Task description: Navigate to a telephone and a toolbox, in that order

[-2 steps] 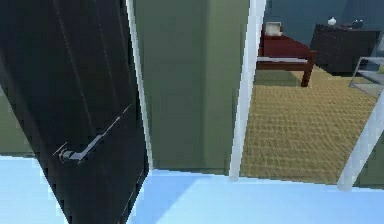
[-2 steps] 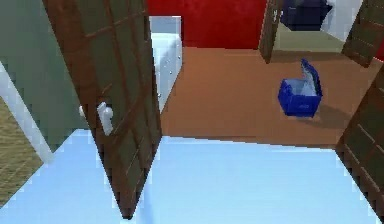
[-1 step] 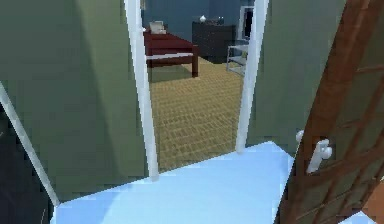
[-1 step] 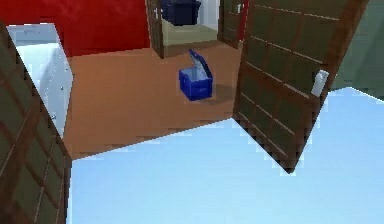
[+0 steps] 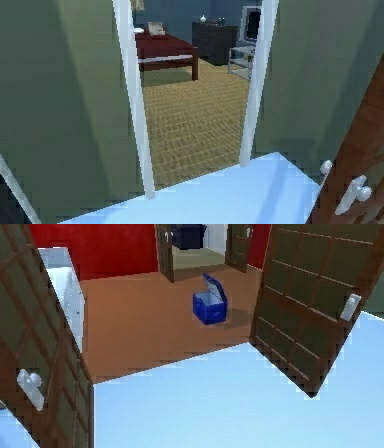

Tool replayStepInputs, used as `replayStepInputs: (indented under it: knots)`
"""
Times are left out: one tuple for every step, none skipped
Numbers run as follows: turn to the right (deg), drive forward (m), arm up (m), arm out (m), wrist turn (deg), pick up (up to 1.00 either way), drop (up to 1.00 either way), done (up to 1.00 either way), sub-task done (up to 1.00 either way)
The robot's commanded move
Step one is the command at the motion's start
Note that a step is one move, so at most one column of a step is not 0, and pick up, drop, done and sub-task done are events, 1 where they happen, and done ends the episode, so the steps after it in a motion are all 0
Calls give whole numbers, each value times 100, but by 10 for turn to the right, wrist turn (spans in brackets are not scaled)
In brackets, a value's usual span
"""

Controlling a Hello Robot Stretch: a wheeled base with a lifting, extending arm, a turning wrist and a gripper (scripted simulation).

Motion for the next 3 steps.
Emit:
replayStepInputs:
  knots:
    - [30, 0, 0, 0, 0, 0, 0, 0, 0]
    - [0, 100, 0, 0, 0, 0, 0, 0, 0]
    - [30, 0, 0, 0, 0, 0, 0, 0, 0]
